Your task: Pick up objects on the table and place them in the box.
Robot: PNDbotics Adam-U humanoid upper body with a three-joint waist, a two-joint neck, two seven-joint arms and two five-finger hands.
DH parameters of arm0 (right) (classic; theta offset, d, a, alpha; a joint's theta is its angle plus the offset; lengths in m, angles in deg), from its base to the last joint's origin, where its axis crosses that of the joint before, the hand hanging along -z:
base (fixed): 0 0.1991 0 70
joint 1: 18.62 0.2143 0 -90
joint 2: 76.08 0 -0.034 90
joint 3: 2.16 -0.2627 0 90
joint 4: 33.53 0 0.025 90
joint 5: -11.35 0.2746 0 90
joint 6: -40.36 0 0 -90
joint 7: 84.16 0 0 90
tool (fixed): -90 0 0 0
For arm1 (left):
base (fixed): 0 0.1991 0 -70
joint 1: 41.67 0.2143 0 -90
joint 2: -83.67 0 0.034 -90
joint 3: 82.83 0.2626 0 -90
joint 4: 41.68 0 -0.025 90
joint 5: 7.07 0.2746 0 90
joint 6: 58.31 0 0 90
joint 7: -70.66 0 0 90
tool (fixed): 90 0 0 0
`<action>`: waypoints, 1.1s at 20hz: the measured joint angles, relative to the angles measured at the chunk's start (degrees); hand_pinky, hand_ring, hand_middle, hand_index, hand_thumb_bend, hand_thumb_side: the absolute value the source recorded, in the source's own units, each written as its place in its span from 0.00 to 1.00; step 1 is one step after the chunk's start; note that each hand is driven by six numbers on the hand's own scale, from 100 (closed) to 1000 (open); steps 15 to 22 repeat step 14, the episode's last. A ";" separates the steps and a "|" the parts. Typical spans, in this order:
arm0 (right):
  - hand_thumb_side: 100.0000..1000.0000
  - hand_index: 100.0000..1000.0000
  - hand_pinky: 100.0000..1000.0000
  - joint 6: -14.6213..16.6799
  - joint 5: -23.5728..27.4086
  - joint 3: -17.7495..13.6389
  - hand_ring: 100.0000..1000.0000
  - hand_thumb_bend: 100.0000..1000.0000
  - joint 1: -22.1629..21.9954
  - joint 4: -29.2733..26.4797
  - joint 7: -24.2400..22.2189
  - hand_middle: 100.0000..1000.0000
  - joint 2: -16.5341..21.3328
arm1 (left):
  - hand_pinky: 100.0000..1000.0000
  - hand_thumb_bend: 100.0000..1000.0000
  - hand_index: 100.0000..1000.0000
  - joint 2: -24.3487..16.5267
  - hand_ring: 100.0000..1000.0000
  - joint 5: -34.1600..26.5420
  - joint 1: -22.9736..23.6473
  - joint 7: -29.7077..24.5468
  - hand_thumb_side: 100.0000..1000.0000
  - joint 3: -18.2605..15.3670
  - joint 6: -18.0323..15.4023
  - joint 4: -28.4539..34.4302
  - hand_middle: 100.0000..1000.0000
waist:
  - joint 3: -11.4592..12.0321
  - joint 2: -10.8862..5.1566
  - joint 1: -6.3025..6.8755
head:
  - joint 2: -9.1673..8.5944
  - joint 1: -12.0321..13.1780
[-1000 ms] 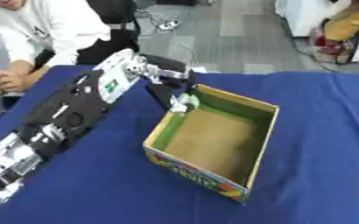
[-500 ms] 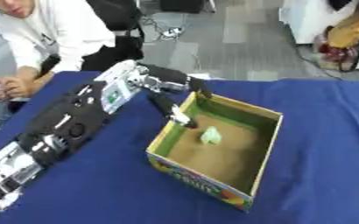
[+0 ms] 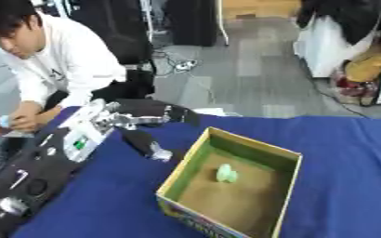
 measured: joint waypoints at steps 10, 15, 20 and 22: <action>0.81 0.46 0.09 0.93 -0.73 0.42 0.25 0.00 0.32 0.57 -0.62 0.37 -0.02 | 0.74 0.09 0.88 12.41 0.76 -7.80 24.16 28.58 0.77 -7.68 4.31 25.78 0.83 | 3.15 0.13 -1.13 | 1.43 -2.38; 0.78 0.47 0.10 2.23 -0.80 1.19 0.27 0.00 1.26 0.64 -1.45 0.38 -0.06 | 0.72 0.05 0.88 17.99 0.75 -8.82 29.42 30.43 0.80 -7.68 4.59 28.91 0.82 | 3.89 0.46 -1.75 | 2.64 -2.38; 0.78 0.47 0.10 2.23 -0.80 1.19 0.27 0.00 1.26 0.64 -1.45 0.38 -0.06 | 0.72 0.05 0.88 17.99 0.75 -8.82 29.42 30.43 0.80 -7.68 4.59 28.91 0.82 | 3.89 0.46 -1.75 | 2.64 -2.38; 0.78 0.47 0.10 2.23 -0.80 1.19 0.27 0.00 1.26 0.64 -1.45 0.38 -0.06 | 0.72 0.05 0.88 17.99 0.75 -8.82 29.42 30.43 0.80 -7.68 4.59 28.91 0.82 | 3.89 0.46 -1.75 | 2.64 -2.38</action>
